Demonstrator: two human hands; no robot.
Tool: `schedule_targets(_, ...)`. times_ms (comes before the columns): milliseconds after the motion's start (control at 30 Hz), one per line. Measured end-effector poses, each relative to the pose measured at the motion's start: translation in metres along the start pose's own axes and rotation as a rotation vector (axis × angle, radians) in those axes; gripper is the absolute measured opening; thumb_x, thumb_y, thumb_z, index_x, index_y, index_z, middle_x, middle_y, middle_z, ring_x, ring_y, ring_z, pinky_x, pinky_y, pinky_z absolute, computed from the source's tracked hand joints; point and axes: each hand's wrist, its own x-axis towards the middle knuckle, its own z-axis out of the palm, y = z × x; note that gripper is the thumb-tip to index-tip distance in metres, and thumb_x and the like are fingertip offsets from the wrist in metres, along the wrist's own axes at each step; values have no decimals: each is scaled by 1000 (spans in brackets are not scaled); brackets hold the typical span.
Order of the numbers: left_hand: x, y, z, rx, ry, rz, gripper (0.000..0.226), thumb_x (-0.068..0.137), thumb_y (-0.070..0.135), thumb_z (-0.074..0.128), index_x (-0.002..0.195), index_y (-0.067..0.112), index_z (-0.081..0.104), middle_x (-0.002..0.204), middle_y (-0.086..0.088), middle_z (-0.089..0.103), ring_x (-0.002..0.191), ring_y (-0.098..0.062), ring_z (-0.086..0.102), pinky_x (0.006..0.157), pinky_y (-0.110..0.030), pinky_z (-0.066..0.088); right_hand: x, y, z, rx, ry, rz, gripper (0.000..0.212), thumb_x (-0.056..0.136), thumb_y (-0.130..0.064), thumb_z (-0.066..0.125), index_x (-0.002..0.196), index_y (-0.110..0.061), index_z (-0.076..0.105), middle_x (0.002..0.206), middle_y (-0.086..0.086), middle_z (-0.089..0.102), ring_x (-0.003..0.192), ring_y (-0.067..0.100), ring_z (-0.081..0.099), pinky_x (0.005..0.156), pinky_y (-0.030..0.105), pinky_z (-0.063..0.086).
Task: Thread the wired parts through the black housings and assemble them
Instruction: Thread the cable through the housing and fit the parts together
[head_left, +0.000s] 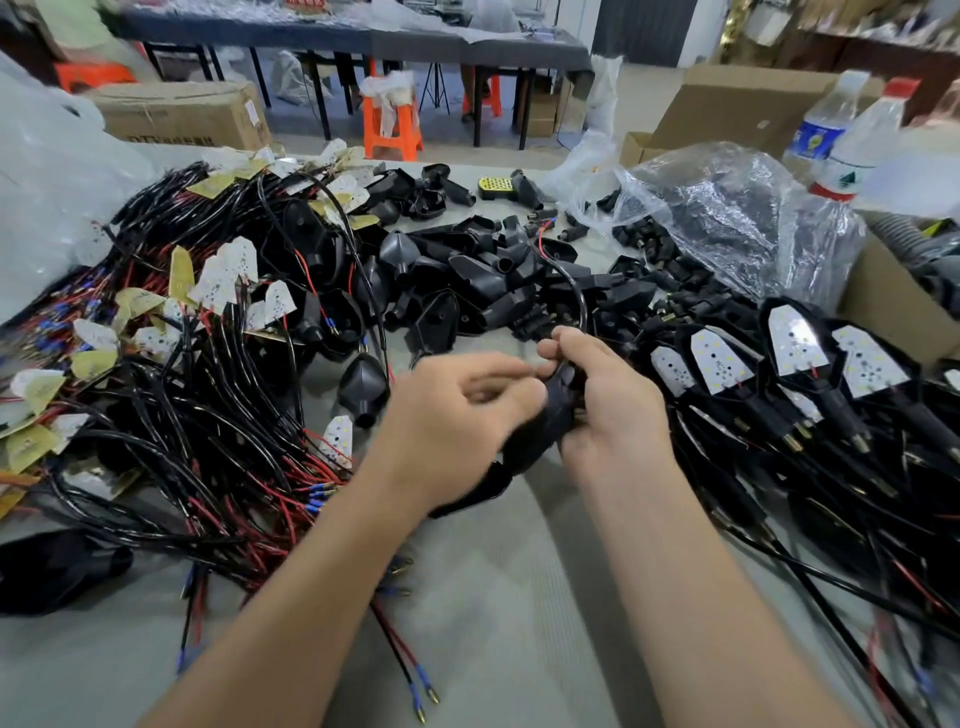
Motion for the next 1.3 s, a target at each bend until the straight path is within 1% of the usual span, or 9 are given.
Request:
schedule_targets(167, -6, -9, 11, 143, -55, 45, 64, 74, 34, 90, 131, 41, 63, 116, 22, 72, 106, 11, 65, 93, -10, 49, 4, 1, -5, -5, -17, -13, 21, 95, -13, 69, 76, -16, 76, 73, 2, 71, 57, 12, 63, 56, 26, 56)
schedule_targets(267, -8, -6, 8, 198, -57, 129, 61, 70, 29, 87, 119, 47, 56, 115, 27, 70, 107, 16, 62, 89, -3, 44, 3, 2, -4, -45, -65, 5, 25, 95, -16, 69, 72, -20, 75, 74, 0, 69, 65, 14, 64, 69, 31, 56)
schedule_targets(367, -6, -9, 6, 185, -41, 133, 51, 77, 9, 76, 113, 39, 57, 106, 20, 75, 96, 7, 69, 86, -12, 51, 2, 1, 1, 99, -149, 42, 18, 97, -7, 63, 81, -8, 69, 79, 6, 69, 69, 16, 63, 77, 31, 56)
schedule_targets(533, 6, -10, -4, -220, -158, -141, 39, 87, -10, 67, 111, 21, 61, 87, -3, 78, 73, -23, 67, 69, -36, 56, 0, -10, -2, 61, -269, 10, 15, 97, -7, 58, 92, -5, 72, 95, 11, 74, 82, 22, 69, 94, 38, 54)
schedule_targets(700, 8, -10, -9, -491, -280, -278, 43, 89, -7, 67, 126, 15, 60, 90, -6, 75, 78, -22, 73, 61, -32, 61, -1, -14, -7, -202, -293, -24, 24, 99, -13, 60, 87, -17, 79, 96, 8, 77, 79, 20, 70, 74, 35, 53)
schedule_targets(800, 8, -12, -6, -405, -257, -278, 41, 91, -8, 64, 123, 18, 61, 90, -5, 78, 78, -22, 75, 65, -35, 62, 1, -13, -7, -255, -274, -63, 23, 97, -7, 63, 83, -16, 79, 92, 9, 76, 78, 19, 69, 74, 32, 57)
schedule_targets(1000, 7, -19, -4, 9, -147, -113, 35, 71, 39, 79, 101, 46, 61, 82, 4, 77, 72, -19, 71, 83, -48, 57, 0, -10, -7, -452, -274, -148, 22, 91, -2, 68, 75, -13, 78, 85, 4, 74, 77, 13, 65, 67, 20, 52)
schedule_targets(1233, 4, -22, 1, 162, -35, -26, 31, 78, 41, 78, 103, 40, 59, 75, 18, 67, 64, 2, 56, 62, -13, 39, -2, -9, -8, -560, -336, -151, 14, 93, -10, 67, 84, -9, 77, 87, 12, 72, 79, 20, 63, 69, 28, 53)
schedule_targets(1300, 3, -21, 1, 152, 22, -21, 34, 78, 33, 82, 101, 38, 57, 69, 16, 67, 57, -4, 55, 57, -19, 42, -3, -8, -8, -555, -368, -186, 11, 92, -4, 68, 88, -8, 78, 86, 8, 75, 77, 17, 67, 68, 26, 55)
